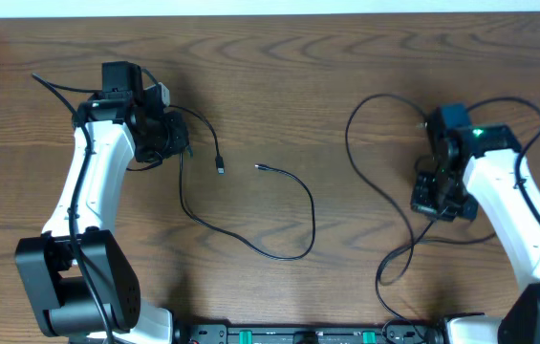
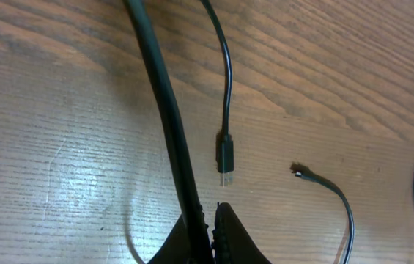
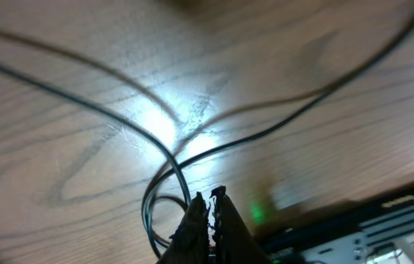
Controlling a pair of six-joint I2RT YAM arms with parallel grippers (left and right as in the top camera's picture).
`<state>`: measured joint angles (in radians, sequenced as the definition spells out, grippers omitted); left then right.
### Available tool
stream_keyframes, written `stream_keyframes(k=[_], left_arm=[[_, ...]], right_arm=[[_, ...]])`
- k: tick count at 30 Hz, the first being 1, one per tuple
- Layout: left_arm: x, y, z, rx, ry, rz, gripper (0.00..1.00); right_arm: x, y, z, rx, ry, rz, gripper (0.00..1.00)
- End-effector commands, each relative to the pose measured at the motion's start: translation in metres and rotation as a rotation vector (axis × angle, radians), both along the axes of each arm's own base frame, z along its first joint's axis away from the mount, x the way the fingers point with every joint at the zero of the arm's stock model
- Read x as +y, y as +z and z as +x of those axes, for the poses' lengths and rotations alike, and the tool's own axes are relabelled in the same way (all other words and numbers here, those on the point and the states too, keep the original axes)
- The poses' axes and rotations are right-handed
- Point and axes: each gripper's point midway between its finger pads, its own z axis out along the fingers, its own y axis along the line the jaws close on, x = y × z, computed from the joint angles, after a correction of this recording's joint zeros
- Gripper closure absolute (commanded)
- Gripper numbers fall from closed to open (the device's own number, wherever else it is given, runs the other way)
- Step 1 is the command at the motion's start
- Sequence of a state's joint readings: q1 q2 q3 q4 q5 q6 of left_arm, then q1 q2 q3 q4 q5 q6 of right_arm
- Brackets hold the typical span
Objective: Untangle cables
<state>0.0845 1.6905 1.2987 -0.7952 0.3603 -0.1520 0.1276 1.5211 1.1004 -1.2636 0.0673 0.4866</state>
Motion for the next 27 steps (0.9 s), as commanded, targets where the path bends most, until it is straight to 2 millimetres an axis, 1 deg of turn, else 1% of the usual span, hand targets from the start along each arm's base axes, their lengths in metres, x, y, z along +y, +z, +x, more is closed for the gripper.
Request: stream_keyframes(k=[1,5,6,8,10,11,14,15,16,18,23,27], left_arm=[[0.002,0.002,-0.001,-0.011,-0.01,0.018,0.92],[0.002,0.003,0.001,-0.018,-0.01,0.018,0.93],[0.002,0.003,0.001,-0.018,-0.003,0.016,0.92],[0.003,0.003,0.003,-0.024,0.007,0.013,0.92],[0.002,0.005,0.007,-0.038,0.013,0.009,0.92],[0.002,0.005,0.007,-0.04,0.014,0.008,0.92],[0.002,0.005,0.009,-0.04,0.03,0.003,0.92],[0.002,0.005,0.008,-0.04,0.03,0.003,0.92],[0.002,0.005,0.008,-0.04,0.03,0.003,0.92],[0.002,0.005,0.008,-0.039,0.03,0.003,0.92],[0.002,0.005,0.009,-0.041,0.03,0.003,0.92],[0.003,0.006,0.009,-0.045,0.03,0.004,0.92]], right_arm=[[0.006,-0.02,-0.021,0.066,-0.047,0.039,0.99],[0.004,-0.043,-0.044,0.121,-0.076,0.03,0.99],[0.006,-0.048,-0.047,0.126,-0.079,0.042,0.98],[0.012,-0.061,-0.056,0.142,-0.085,0.082,0.89],[0.016,-0.074,-0.058,0.126,-0.088,0.11,0.71],[0.017,-0.077,-0.057,0.117,-0.086,0.112,0.61],[0.019,-0.08,-0.049,0.08,-0.057,0.13,0.19],[0.022,-0.081,-0.047,0.072,-0.031,0.154,0.08],[0.026,-0.08,-0.047,0.073,-0.007,0.18,0.01],[0.03,-0.079,-0.051,0.091,0.016,0.208,0.01],[0.029,-0.075,-0.07,0.17,0.029,0.203,0.01],[0.034,-0.073,-0.082,0.213,0.064,0.196,0.01]])
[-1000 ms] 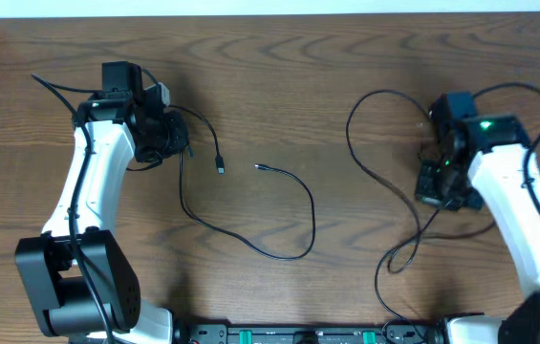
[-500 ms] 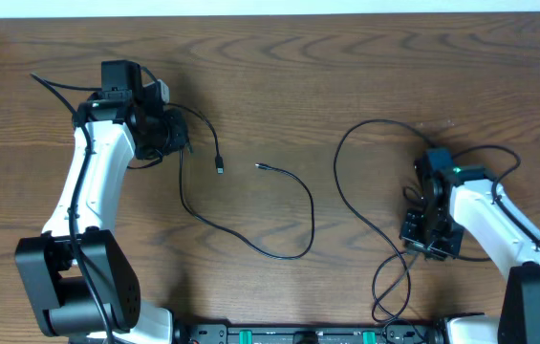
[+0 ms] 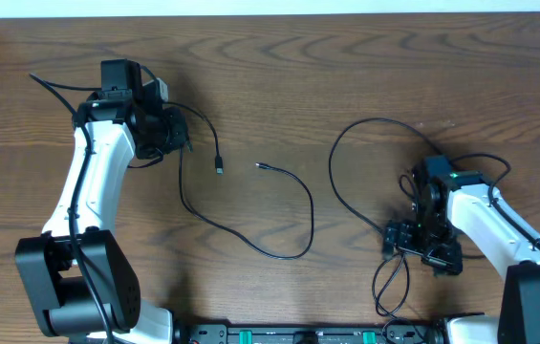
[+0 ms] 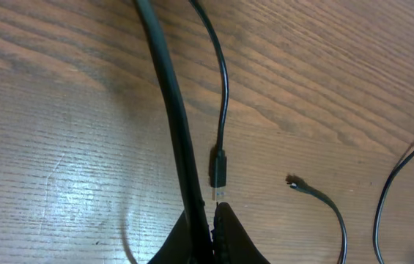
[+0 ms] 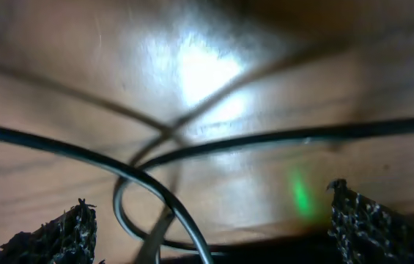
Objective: Untangle cables
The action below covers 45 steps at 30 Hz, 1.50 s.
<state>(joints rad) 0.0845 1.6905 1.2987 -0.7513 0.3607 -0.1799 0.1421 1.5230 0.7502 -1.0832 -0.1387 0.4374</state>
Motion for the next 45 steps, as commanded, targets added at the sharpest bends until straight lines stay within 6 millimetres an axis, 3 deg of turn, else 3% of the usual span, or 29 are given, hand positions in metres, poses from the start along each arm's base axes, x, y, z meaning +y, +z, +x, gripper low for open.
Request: stream_keyframes(k=[1,8,13,14,17,19,26,29,31,38,45], left_arm=[[0.002,0.002,0.0,-0.01,0.005,0.009,0.92],[0.002,0.003,0.001,-0.015,0.005,0.01,0.92],[0.002,0.004,0.003,-0.022,0.005,0.01,0.92],[0.002,0.004,0.003,-0.022,0.005,0.01,0.92],[0.002,0.004,0.003,-0.023,0.005,0.011,0.92],[0.002,0.004,0.003,-0.022,0.005,0.01,0.92],[0.002,0.003,0.003,-0.022,0.005,0.01,0.92],[0.002,0.004,0.003,-0.023,0.005,0.01,0.92],[0.002,0.004,0.003,-0.022,0.005,0.01,0.92],[0.002,0.003,0.003,-0.022,0.005,0.01,0.92],[0.002,0.003,0.003,-0.021,0.005,0.01,0.92]], right_arm=[[0.007,0.0,-0.008,0.018,0.051,0.01,0.01],[0.02,-0.017,-0.012,-0.019,0.07,-0.004,0.01],[0.018,-0.017,-0.011,-0.02,0.048,-0.021,0.02],[0.018,-0.017,-0.011,-0.02,0.048,-0.021,0.08],[0.019,-0.018,-0.01,-0.025,0.033,-0.024,0.45],[0.02,-0.019,-0.007,-0.036,0.012,-0.026,0.57],[0.023,-0.021,0.004,-0.076,-0.025,-0.024,0.67],[0.025,-0.022,0.011,-0.105,-0.063,-0.024,0.9],[0.027,-0.024,0.02,-0.14,-0.084,-0.017,0.99],[0.034,-0.025,0.049,-0.252,-0.121,0.015,0.99],[0.022,-0.018,0.106,-0.446,-0.223,0.057,0.99]])
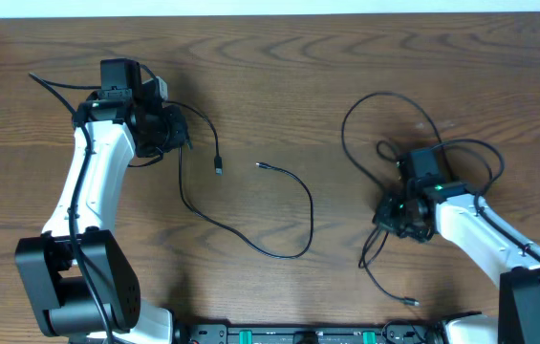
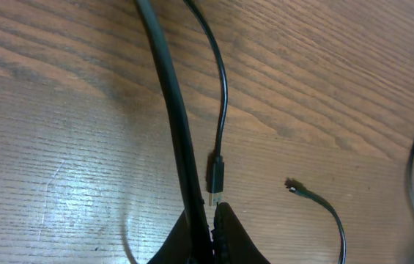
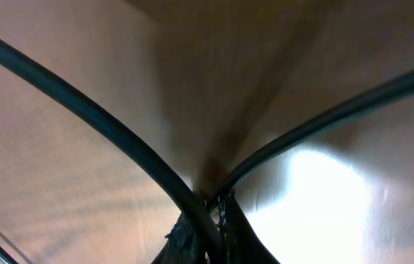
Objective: Untangle cables
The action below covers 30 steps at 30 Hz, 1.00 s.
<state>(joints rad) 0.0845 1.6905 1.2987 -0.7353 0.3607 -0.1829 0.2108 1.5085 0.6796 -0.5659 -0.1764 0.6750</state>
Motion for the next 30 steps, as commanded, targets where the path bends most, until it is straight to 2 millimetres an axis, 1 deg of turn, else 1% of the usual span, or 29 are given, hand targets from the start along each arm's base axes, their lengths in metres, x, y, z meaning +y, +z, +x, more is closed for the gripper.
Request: stream_keyframes(k=[1,4,5,7,8,11,15,17,18,19,20,22,24,27,30], left_arm=[[0.002,0.002,-0.001,-0.007,0.003,0.01,0.92],[0.002,0.002,-0.001,-0.007,0.003,0.01,0.92],[0.002,0.002,-0.001,-0.006,0.003,0.01,0.92],[0.002,0.002,-0.001,-0.006,0.003,0.01,0.92],[0.002,0.002,-0.001,-0.007,0.003,0.01,0.92],[0.002,0.002,-0.001,-0.007,0.003,0.01,0.92],[0.002,0.002,-0.001,-0.007,0.003,0.01,0.92],[0.001,0.002,-0.001,-0.006,0.004,0.008,0.92],[0.0,0.002,-0.001,-0.006,0.002,0.008,0.92],[0.0,0.002,-0.001,-0.005,0.0,0.008,0.92],[-0.003,0.002,-0.001,-0.005,-0.005,0.008,0.92],[-0.004,0.002,-0.001,-0.006,-0.01,0.008,0.92],[-0.01,0.002,-0.002,-0.006,-0.024,0.009,0.92],[-0.015,0.002,-0.002,-0.006,-0.037,0.009,0.92],[-0.017,0.003,-0.001,-0.014,-0.044,0.01,0.92]], right_arm=[[-0.02,0.004,0.025,-0.065,-0.086,-0.025,0.99],[-0.035,0.015,0.051,-0.151,-0.135,-0.029,0.99],[-0.044,0.02,0.062,-0.188,-0.16,-0.048,0.99],[-0.056,0.026,0.075,-0.237,-0.191,-0.083,0.99],[-0.069,0.032,0.087,-0.284,-0.224,-0.124,0.99],[-0.088,0.046,0.108,-0.377,-0.277,-0.172,0.99],[-0.107,0.063,0.132,-0.498,-0.328,-0.214,0.99],[-0.117,0.075,0.144,-0.56,-0.322,-0.237,0.99],[-0.126,0.082,0.149,-0.578,-0.334,-0.26,0.99],[-0.129,0.085,0.15,-0.585,-0.335,-0.269,0.99],[-0.136,0.093,0.155,-0.602,-0.329,-0.283,0.99],[-0.135,0.098,0.157,-0.595,-0.317,-0.262,0.99],[-0.121,0.097,0.153,-0.543,-0.276,-0.188,0.99],[-0.091,0.086,0.134,-0.432,-0.205,-0.036,0.99],[-0.065,0.076,0.109,-0.319,-0.144,0.089,0.99]])
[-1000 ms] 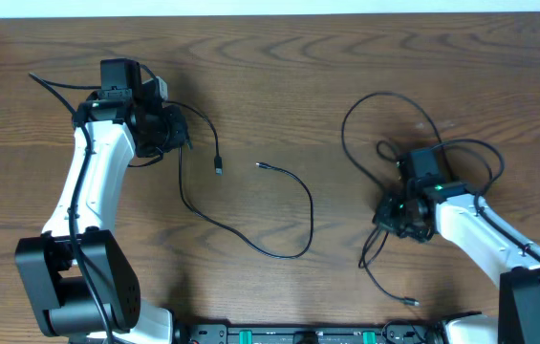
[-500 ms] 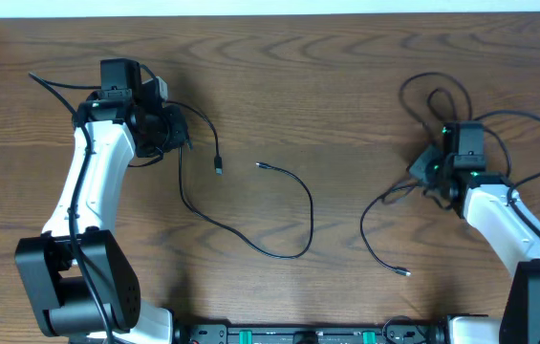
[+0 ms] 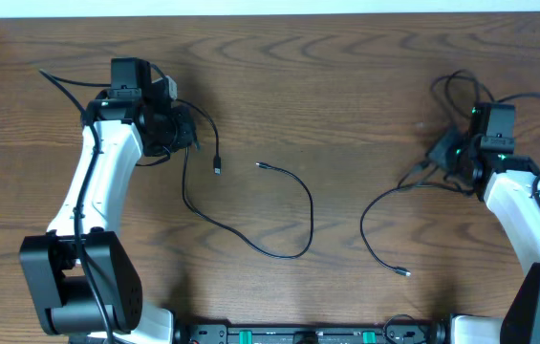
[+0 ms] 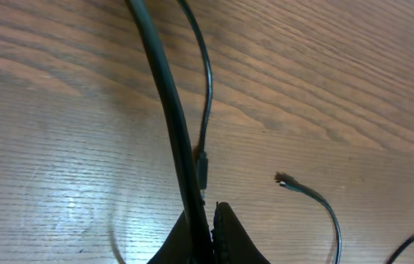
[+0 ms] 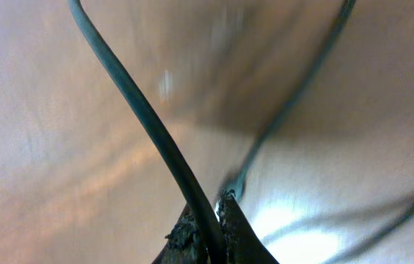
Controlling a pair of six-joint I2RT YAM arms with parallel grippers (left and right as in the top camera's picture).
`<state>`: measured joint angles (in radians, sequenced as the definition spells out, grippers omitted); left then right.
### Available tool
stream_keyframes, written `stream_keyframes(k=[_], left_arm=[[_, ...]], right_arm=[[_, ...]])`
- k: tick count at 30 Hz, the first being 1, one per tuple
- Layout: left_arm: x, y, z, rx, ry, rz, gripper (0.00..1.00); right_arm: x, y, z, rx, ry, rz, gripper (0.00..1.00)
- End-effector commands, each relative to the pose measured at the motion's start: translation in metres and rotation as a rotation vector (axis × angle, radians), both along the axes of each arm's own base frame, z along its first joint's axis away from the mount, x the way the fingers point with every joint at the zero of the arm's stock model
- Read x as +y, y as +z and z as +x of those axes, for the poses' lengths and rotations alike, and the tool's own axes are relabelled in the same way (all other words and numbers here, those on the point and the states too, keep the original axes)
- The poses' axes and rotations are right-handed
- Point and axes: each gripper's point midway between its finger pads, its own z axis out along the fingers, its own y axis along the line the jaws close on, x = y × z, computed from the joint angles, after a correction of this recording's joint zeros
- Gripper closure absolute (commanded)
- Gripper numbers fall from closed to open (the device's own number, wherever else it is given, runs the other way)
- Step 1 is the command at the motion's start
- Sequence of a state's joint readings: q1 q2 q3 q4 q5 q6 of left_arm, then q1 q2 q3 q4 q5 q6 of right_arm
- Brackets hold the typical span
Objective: Untangle cables
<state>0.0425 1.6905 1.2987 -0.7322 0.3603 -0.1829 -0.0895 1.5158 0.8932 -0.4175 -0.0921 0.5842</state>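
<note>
Two black cables lie apart on the wooden table. My left gripper point(image 3: 180, 134) point(image 4: 208, 218) is shut on the left cable point(image 4: 164, 95) at the far left. That cable curves across the middle point(image 3: 279, 254) to a small connector point(image 4: 281, 178), and its USB plug point(image 3: 218, 165) point(image 4: 202, 170) lies just ahead of the fingers. My right gripper point(image 3: 440, 153) point(image 5: 210, 209) is shut on the right cable point(image 5: 141, 110) at the far right. From there the right cable sweeps down point(image 3: 365, 225) to a free end point(image 3: 405, 273), with loops above the wrist point(image 3: 453, 88).
A white cable lies at the right edge of the table. The arms' bases and a black rail point(image 3: 308, 334) run along the front edge. Bare wood separates the two black cables.
My right gripper, shut on the right cable, has moved from right of centre up to the far right. The cable's bunched loops have drawn out into one long sweep. The left gripper barely shifted.
My right gripper was shut among the right cable's loops, then stood open lower down near the front. It was then shut on the cable right of centre, and now holds it at the far right, drawn out. My left gripper stayed shut on the left cable throughout.
</note>
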Motion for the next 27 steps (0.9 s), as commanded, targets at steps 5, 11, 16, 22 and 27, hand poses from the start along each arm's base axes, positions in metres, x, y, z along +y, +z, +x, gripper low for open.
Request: stream_keyframes(k=[5,11,16,22,27], left_arm=[[-0.001,0.004,0.004,-0.028,-0.002,0.009,0.92],[-0.001,0.004,0.004,-0.029,-0.002,0.009,0.92],[-0.001,0.004,0.004,-0.03,-0.002,0.009,0.92],[-0.001,0.004,0.004,-0.03,-0.003,0.01,0.92],[-0.001,0.004,0.004,-0.03,-0.002,0.01,0.92]], right_arm=[[0.075,-0.007,-0.041,0.139,0.315,0.202,0.99],[0.084,-0.027,-0.053,0.208,0.304,0.023,0.99],[0.095,-0.04,-0.057,0.243,0.32,-0.006,0.99],[0.114,-0.074,-0.076,0.373,0.384,0.01,0.99],[0.116,-0.096,-0.086,0.453,0.357,0.018,0.96]])
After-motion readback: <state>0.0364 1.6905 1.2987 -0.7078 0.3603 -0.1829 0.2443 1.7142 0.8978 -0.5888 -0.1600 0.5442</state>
